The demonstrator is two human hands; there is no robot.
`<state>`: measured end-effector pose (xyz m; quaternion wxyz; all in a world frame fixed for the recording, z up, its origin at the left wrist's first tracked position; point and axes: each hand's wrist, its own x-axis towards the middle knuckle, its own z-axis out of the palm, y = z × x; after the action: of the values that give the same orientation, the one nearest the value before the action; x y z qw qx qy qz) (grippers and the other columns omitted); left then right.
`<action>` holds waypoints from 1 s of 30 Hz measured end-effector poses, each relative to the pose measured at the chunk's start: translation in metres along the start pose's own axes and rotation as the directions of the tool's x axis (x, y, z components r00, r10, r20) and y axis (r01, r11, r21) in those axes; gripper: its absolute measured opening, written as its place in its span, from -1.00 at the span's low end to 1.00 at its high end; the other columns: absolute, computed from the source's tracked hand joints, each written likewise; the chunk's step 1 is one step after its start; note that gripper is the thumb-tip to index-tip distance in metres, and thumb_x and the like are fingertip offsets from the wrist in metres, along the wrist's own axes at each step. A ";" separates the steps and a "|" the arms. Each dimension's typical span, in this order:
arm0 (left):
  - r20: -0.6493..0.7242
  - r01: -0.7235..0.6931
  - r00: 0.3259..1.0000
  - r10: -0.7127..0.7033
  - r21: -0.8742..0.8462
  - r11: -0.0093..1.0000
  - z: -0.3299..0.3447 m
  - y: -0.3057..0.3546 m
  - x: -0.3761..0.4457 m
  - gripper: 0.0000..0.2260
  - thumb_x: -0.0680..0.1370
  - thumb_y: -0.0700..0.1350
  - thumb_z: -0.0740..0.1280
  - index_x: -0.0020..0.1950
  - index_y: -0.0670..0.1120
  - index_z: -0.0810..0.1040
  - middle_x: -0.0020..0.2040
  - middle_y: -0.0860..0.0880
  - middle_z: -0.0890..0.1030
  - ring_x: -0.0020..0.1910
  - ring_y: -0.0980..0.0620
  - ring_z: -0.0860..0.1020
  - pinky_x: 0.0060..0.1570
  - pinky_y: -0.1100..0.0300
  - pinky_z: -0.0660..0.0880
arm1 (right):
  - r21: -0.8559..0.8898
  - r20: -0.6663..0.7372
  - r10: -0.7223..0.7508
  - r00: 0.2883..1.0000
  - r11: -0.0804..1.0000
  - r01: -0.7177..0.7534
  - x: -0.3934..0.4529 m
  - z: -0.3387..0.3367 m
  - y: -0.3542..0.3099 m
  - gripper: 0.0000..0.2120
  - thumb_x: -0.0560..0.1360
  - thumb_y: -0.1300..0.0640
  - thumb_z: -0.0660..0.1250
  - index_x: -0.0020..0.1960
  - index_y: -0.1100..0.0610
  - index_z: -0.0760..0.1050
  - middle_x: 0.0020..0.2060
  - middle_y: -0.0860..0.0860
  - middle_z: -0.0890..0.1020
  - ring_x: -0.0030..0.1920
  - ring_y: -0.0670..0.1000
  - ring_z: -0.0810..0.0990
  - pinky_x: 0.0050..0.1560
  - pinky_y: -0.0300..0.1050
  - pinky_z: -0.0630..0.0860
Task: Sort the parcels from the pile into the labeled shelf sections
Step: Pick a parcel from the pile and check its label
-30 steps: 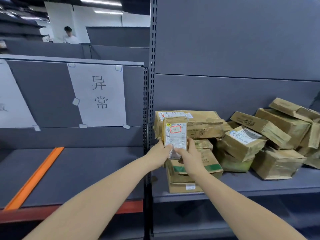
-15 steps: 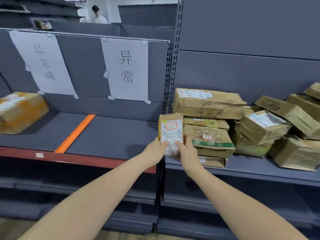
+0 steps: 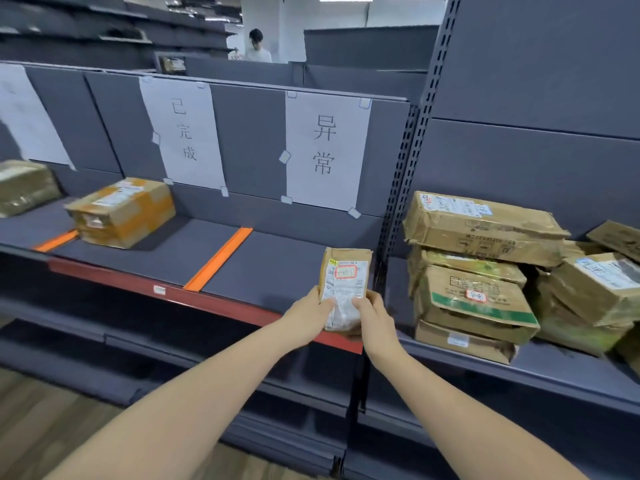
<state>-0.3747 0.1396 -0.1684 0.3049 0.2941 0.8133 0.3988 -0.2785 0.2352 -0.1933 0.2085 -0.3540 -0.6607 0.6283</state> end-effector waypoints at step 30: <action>-0.022 0.058 0.998 -0.060 -0.103 0.993 -0.261 -0.166 -0.005 -0.63 0.68 -0.04 0.06 0.51 0.08 0.21 0.39 0.04 0.45 0.13 0.08 0.45 0.11 0.13 0.42 | -0.119 0.111 0.150 0.982 0.984 -0.136 0.014 0.314 -0.036 -0.73 0.60 0.04 0.06 0.27 -0.07 0.35 0.04 0.00 0.63 -0.10 0.10 0.67 0.07 0.11 0.59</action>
<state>-0.6010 -0.0708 -0.1752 0.3212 0.2489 0.8039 0.4343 -0.5212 0.0322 -0.1996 0.1029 -0.3734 -0.6786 0.6242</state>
